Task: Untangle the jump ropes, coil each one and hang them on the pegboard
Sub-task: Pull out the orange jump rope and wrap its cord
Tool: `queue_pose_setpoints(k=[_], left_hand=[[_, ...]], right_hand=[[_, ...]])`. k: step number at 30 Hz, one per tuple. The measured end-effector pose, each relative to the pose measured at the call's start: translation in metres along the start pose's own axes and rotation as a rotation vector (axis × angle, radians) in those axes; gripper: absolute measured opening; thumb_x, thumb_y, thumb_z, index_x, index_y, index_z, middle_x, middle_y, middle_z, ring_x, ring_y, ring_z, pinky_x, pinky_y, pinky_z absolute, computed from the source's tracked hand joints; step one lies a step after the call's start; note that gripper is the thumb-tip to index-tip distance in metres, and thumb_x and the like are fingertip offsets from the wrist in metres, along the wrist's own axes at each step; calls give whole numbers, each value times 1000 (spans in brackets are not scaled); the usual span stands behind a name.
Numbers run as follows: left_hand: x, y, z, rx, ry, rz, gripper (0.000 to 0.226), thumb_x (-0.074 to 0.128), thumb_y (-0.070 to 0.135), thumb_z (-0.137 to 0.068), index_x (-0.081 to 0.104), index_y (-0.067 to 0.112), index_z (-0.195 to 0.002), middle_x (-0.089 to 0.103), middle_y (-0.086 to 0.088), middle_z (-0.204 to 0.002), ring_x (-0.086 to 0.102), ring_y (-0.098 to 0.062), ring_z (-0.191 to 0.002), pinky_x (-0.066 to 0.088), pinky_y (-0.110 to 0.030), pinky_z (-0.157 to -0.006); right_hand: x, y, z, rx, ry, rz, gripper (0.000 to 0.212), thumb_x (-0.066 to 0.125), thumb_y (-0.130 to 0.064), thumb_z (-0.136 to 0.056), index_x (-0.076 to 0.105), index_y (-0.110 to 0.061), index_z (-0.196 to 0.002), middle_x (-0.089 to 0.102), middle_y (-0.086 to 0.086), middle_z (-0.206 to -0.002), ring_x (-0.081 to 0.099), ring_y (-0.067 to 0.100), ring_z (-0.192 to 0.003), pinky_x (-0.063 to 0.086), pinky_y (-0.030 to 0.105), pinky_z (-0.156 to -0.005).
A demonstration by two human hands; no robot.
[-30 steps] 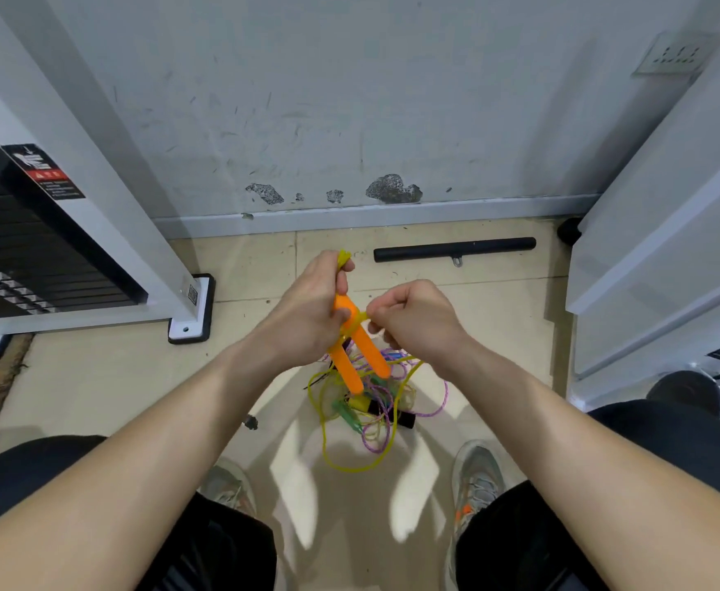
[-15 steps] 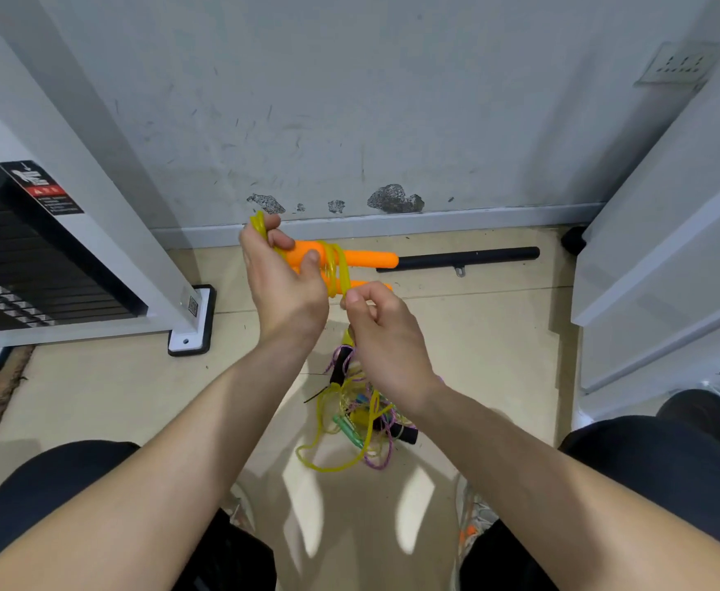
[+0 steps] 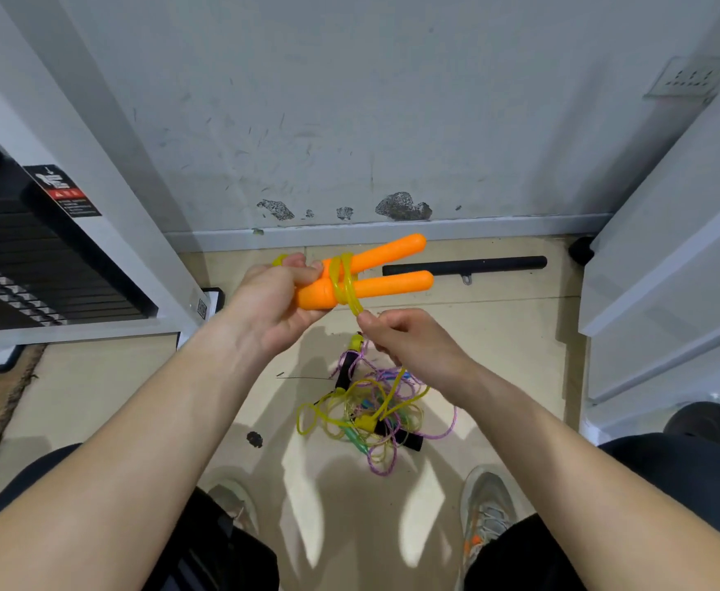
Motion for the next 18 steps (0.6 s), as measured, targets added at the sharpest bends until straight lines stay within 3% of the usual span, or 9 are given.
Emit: queue_pose_setpoints(k=[3, 7, 9, 12, 15, 18], left_hand=[[9, -7, 7, -81, -153, -92, 26, 52, -12, -92, 53, 5, -111, 53, -1, -87, 58, -21, -86, 58, -46, -69], [20, -7, 19, -78, -352, -312, 29, 54, -11, -90, 55, 11, -109, 50, 5, -80, 52, -13, -71, 59, -33, -59], [21, -5, 20, -43, -415, -443, 36, 64, -13, -82, 56, 15, -105, 49, 8, -81, 52, -12, -69, 56, -31, -54], [21, -8, 22, 24, -465, -701, 41, 69, -8, -79, 55, 19, -107, 50, 11, -83, 54, -10, -73, 53, -30, -59], [24, -8, 24, 152, -481, -982, 41, 67, -6, -88, 52, 19, -117, 48, 10, -91, 52, -9, -77, 51, -29, -63], [33, -7, 28, 285, -486, -1203, 43, 67, -1, -89, 49, 20, -122, 48, 10, -95, 51, -9, -80, 51, -26, -66]], right_hand=[[-9, -15, 6, -95, -98, -51, 39, 69, -28, -94, 58, 6, -77, 47, -1, -65, 42, 7, -58, 36, 21, -61], [-7, -18, 10, -153, -238, 70, 9, 64, -1, -92, 68, 7, -88, 63, -3, -74, 56, 4, -68, 47, 18, -65], [-7, -15, 8, -160, -262, 163, 15, 64, 4, -91, 72, -5, -81, 66, -14, -69, 58, -1, -63, 46, 14, -63], [-12, -6, 3, -152, -176, 444, 22, 76, -24, -82, 66, -23, -63, 59, -15, -57, 51, 2, -55, 44, 24, -56], [-25, -1, 0, -98, -33, 643, 40, 60, -59, -59, 58, -19, -59, 56, -3, -61, 48, 18, -61, 43, 37, -56], [-21, -2, -1, -70, -38, 580, 36, 71, -53, -71, 64, -18, -63, 58, -4, -62, 52, 16, -63, 44, 36, -59]])
Point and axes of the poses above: each hand's wrist, its own z-axis away from the middle knuckle, its own x-axis out of the palm, y = z × x, the point moved 10 cm from there along -z, towards the middle knuckle
